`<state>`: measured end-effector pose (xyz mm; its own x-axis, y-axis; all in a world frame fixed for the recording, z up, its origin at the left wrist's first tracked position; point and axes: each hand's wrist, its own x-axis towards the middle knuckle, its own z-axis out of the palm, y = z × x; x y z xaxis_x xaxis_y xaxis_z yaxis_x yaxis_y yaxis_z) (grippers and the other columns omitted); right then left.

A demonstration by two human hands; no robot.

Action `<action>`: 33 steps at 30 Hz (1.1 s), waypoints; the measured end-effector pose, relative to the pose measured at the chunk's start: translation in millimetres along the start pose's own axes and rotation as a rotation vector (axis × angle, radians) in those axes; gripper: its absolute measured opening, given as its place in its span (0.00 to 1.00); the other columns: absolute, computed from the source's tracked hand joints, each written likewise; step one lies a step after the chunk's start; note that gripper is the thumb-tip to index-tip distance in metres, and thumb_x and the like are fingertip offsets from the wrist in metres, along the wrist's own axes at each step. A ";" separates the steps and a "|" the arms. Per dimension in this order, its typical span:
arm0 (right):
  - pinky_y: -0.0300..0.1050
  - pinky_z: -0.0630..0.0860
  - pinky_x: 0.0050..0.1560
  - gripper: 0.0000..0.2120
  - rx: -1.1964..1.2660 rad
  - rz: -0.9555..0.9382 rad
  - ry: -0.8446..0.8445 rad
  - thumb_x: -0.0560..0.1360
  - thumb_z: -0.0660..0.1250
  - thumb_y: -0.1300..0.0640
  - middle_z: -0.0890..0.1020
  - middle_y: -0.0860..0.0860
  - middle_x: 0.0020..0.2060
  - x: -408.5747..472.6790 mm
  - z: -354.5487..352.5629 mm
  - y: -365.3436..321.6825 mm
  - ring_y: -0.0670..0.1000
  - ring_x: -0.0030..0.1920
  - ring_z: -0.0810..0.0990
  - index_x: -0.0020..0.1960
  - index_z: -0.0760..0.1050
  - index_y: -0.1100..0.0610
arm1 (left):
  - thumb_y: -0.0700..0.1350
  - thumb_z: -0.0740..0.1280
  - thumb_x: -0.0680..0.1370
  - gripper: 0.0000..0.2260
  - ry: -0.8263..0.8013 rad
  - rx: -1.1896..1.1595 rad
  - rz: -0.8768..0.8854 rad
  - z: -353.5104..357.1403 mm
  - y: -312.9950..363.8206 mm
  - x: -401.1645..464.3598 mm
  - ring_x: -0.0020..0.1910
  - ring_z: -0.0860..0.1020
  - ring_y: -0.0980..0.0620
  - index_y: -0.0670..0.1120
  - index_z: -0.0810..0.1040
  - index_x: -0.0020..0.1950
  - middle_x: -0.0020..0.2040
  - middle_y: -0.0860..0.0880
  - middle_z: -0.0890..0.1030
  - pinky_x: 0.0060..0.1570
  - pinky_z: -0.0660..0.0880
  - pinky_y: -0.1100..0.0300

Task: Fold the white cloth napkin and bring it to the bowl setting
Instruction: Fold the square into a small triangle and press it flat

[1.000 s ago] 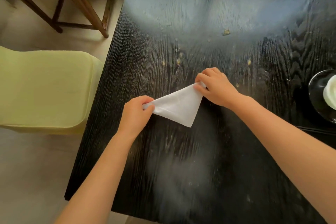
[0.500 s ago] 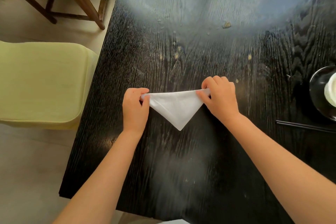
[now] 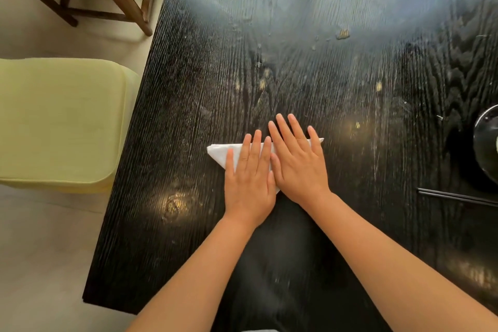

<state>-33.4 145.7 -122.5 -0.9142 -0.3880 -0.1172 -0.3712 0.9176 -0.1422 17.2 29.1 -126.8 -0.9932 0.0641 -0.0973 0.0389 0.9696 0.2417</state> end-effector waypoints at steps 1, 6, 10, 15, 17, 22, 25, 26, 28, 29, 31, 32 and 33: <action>0.55 0.49 0.72 0.25 0.003 -0.006 -0.001 0.79 0.46 0.49 0.60 0.54 0.74 0.3 -1.4 0.7 0.52 0.75 0.53 0.74 0.56 0.56 | 0.48 0.48 0.80 0.24 -0.003 -0.008 0.009 -1.3 0.5 -0.1 0.75 0.55 0.46 0.44 0.56 0.75 0.76 0.43 0.58 0.71 0.51 0.43; 0.53 0.50 0.72 0.26 0.016 -0.062 -0.012 0.78 0.48 0.49 0.61 0.55 0.74 0.0 -5.3 10.4 0.54 0.75 0.55 0.74 0.57 0.56 | 0.51 0.50 0.79 0.25 0.012 0.032 -0.046 -5.4 -24.3 4.7 0.75 0.56 0.45 0.46 0.57 0.75 0.76 0.42 0.59 0.70 0.53 0.44; 0.52 0.51 0.73 0.26 0.034 -0.003 -0.021 0.78 0.48 0.49 0.61 0.56 0.74 -3.1 -5.3 7.0 0.55 0.74 0.56 0.74 0.56 0.57 | 0.50 0.48 0.79 0.25 -0.005 0.063 -0.118 -14.0 -54.8 13.6 0.75 0.54 0.47 0.43 0.57 0.75 0.76 0.43 0.58 0.70 0.54 0.42; 0.57 0.58 0.71 0.27 0.075 0.297 -0.015 0.78 0.48 0.49 0.59 0.58 0.74 -36.1 -3.0 -24.6 0.57 0.74 0.56 0.75 0.54 0.57 | 0.50 0.46 0.78 0.27 0.028 -0.007 -0.386 -19.4 -7.8 13.2 0.76 0.53 0.46 0.38 0.56 0.75 0.76 0.41 0.56 0.70 0.53 0.41; 0.58 0.55 0.71 0.27 0.080 0.390 -0.003 0.78 0.47 0.49 0.57 0.58 0.75 -52.6 -0.4 -38.0 0.58 0.74 0.54 0.75 0.50 0.55 | 0.50 0.47 0.79 0.27 0.043 -0.068 -0.389 -13.8 15.3 0.2 0.76 0.51 0.46 0.38 0.54 0.76 0.77 0.41 0.53 0.71 0.54 0.42; 0.60 0.53 0.71 0.25 0.009 0.173 -0.058 0.79 0.46 0.48 0.55 0.55 0.75 -82.5 5.1 -19.5 0.55 0.75 0.51 0.76 0.50 0.51 | 0.49 0.48 0.79 0.26 0.007 -0.059 -0.329 -0.9 17.1 -10.2 0.76 0.49 0.45 0.42 0.53 0.76 0.77 0.39 0.52 0.71 0.53 0.42; 0.59 0.53 0.71 0.26 0.012 0.115 -0.085 0.80 0.45 0.48 0.53 0.54 0.75 -92.9 4.5 -7.6 0.54 0.75 0.49 0.76 0.50 0.53 | 0.52 0.49 0.78 0.28 -0.022 -0.026 -0.264 -2.5 14.6 -2.5 0.76 0.50 0.43 0.42 0.54 0.76 0.76 0.38 0.53 0.71 0.54 0.42; 0.58 0.52 0.71 0.27 0.032 0.136 -0.083 0.79 0.46 0.48 0.53 0.54 0.75 -94.2 3.9 -8.5 0.54 0.75 0.50 0.76 0.50 0.54 | 0.53 0.50 0.78 0.28 -0.036 -0.023 -0.209 -3.6 12.0 1.8 0.76 0.50 0.43 0.42 0.55 0.76 0.76 0.38 0.54 0.71 0.54 0.43; 0.57 0.51 0.71 0.28 0.071 0.180 -0.083 0.78 0.48 0.48 0.54 0.55 0.75 -95.7 3.8 -15.8 0.53 0.75 0.50 0.76 0.49 0.56 | 0.54 0.51 0.77 0.30 -0.055 -0.033 -0.087 -4.7 3.0 11.6 0.76 0.50 0.44 0.42 0.55 0.76 0.76 0.38 0.53 0.71 0.53 0.44; 0.57 0.50 0.72 0.29 0.082 0.202 -0.086 0.78 0.48 0.48 0.53 0.55 0.75 -96.3 3.8 -20.2 0.53 0.75 0.49 0.76 0.48 0.57 | 0.54 0.52 0.76 0.30 -0.064 -0.038 -0.038 -5.2 -1.4 16.2 0.76 0.48 0.45 0.43 0.54 0.76 0.77 0.39 0.52 0.71 0.52 0.45; 0.56 0.49 0.72 0.30 0.095 0.235 -0.099 0.78 0.48 0.47 0.53 0.56 0.75 -98.3 3.7 -26.9 0.53 0.75 0.48 0.76 0.48 0.58 | 0.55 0.53 0.76 0.31 -0.092 -0.049 0.038 -7.6 -7.3 22.8 0.76 0.46 0.46 0.44 0.52 0.76 0.77 0.40 0.50 0.72 0.50 0.46; 0.55 0.48 0.72 0.31 0.097 0.246 -0.106 0.78 0.48 0.47 0.53 0.56 0.75 -99.2 2.6 -28.9 0.53 0.76 0.47 0.76 0.48 0.59 | 0.55 0.53 0.76 0.31 -0.103 -0.052 0.067 -8.9 -8.6 24.8 0.76 0.46 0.46 0.44 0.52 0.76 0.77 0.41 0.50 0.72 0.49 0.46; 0.55 0.47 0.72 0.31 0.092 0.250 -0.113 0.77 0.49 0.46 0.53 0.56 0.75 -99.4 1.4 -30.0 0.53 0.75 0.47 0.76 0.48 0.59 | 0.56 0.53 0.75 0.32 -0.110 -0.053 0.085 -10.9 -8.7 26.4 0.76 0.46 0.46 0.44 0.52 0.76 0.77 0.41 0.50 0.72 0.49 0.46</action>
<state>68.8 156.5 -108.0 -0.9497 -0.1625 -0.2675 -0.1154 0.9763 -0.1833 -10.5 19.8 -121.0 -0.9685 0.1737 -0.1786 0.1136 0.9459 0.3040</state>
